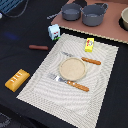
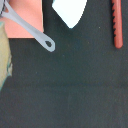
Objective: Interact with the objects in diverse but meaningful ways.
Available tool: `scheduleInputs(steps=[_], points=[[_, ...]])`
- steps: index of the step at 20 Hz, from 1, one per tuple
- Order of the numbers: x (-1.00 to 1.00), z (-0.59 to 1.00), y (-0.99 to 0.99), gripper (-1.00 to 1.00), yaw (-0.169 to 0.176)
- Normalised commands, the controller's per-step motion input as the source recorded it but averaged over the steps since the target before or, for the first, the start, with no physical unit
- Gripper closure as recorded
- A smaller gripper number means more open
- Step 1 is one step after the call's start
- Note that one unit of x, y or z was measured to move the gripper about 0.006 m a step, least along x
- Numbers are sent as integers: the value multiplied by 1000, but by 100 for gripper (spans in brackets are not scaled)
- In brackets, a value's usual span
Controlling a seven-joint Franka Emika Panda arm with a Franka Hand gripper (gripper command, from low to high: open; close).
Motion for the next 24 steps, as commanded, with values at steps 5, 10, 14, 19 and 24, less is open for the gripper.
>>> scheduleInputs(steps=[5,10,14,19,24], points=[[57,-911,-252,-100,-49],[37,-719,-161,-100,-59],[5,-378,0,-100,-85],[0,-389,0,-100,-141],[0,-317,0,-100,-167]])
